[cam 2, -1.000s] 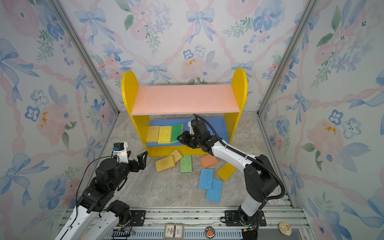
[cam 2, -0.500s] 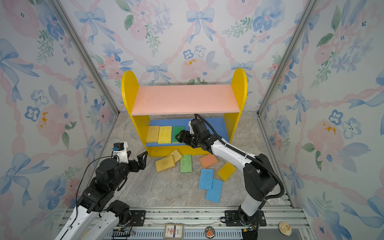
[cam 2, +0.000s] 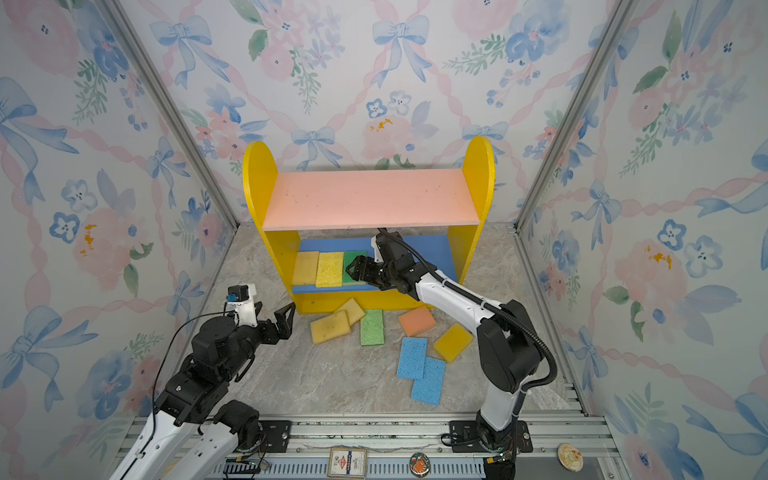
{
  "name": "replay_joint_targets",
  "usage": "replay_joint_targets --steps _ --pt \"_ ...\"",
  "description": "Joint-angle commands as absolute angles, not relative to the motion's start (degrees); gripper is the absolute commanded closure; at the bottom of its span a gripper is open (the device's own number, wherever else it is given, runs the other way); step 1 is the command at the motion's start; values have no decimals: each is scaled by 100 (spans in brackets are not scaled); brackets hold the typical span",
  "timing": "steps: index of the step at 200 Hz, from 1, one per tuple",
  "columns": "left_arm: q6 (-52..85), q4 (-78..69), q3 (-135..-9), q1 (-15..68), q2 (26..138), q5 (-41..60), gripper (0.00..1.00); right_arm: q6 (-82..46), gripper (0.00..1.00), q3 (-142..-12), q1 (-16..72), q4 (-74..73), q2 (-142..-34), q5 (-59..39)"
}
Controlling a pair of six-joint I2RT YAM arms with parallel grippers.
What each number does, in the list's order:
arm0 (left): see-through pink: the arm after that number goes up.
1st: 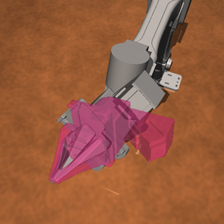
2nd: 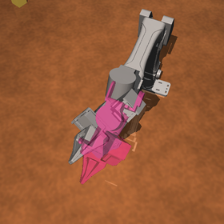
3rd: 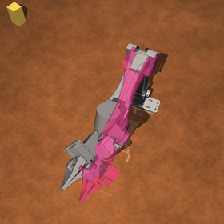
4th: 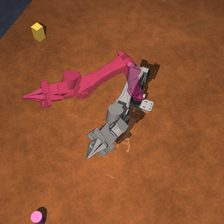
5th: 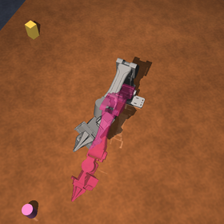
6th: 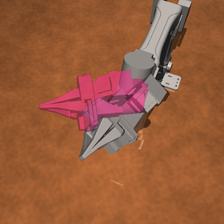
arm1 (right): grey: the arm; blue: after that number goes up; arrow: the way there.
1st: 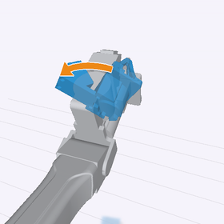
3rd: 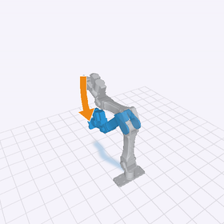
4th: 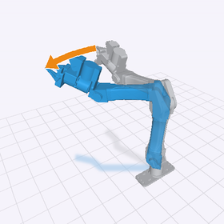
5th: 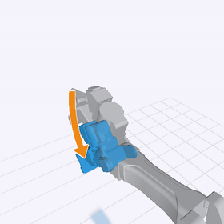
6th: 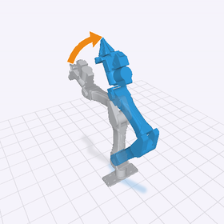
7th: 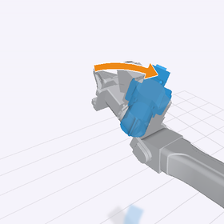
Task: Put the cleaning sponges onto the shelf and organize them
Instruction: 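Lower the scrub sponge upright beside the yellow sponge and open the right gripper, then withdraw the right gripper from the shelf toward the sponges on the table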
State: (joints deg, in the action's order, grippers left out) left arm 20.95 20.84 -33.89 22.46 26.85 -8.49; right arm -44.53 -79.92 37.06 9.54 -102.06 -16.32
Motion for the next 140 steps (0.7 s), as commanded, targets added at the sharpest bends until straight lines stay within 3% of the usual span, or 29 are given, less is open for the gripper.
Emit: replay_joint_targets --steps 1,140 --pt "1978 1977 -3327 2235 2717 -773 2 -4405 21 -8042 3668 1156 -10472 -1783" --pt "1978 1964 -3315 2235 2766 -760 2 -4244 21 -7813 3578 1334 -10223 -1618"
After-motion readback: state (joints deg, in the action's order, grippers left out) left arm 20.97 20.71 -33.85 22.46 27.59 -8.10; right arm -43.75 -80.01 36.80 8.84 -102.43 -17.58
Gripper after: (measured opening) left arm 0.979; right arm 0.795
